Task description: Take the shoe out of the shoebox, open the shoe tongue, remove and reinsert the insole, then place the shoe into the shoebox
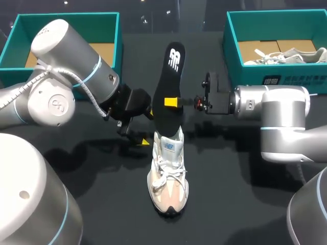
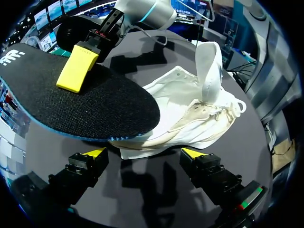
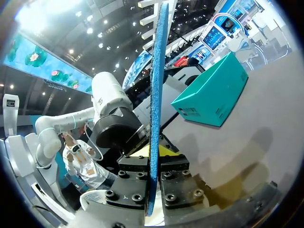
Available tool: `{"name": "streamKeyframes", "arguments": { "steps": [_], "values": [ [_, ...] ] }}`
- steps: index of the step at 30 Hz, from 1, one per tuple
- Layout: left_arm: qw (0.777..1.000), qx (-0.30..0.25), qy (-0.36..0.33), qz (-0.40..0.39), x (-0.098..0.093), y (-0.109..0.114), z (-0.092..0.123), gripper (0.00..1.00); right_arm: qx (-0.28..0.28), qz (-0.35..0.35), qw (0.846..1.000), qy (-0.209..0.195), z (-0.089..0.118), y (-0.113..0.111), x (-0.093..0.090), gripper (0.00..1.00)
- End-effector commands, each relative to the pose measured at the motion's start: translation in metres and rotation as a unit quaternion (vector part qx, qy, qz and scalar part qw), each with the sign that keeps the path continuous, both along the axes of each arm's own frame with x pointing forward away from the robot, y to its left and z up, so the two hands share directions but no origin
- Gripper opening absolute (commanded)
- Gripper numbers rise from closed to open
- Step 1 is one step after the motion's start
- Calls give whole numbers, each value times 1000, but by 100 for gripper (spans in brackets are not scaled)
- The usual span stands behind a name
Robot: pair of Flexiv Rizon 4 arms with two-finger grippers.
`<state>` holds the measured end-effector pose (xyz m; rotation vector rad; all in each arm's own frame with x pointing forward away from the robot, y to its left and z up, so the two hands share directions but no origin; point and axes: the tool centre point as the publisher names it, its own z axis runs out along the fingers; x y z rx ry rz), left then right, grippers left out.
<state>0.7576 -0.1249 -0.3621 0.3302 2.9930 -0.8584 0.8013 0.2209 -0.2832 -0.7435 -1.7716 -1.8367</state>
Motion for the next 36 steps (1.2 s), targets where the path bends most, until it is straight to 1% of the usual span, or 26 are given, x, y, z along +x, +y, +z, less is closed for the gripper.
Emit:
{"name": "streamKeyframes", "arguments": {
  "steps": [1, 9, 15, 36],
  "values": [
    [1000, 0, 0, 0, 0, -1, -1, 100, 0, 0, 1000, 0, -1, 1, -1, 0],
    [1000, 0, 0, 0, 0, -1, -1, 100, 3, 1, 1000, -5, -2, 0, -2, 0],
    [1000, 0, 0, 0, 0, -1, -1, 100, 0, 2, 1000, -1, -4, 1, -3, 0],
    [1000, 0, 0, 0, 0, -1, -1, 100, 2, 1, 1000, 5, -15, -1, -19, 0]
  ]
}}
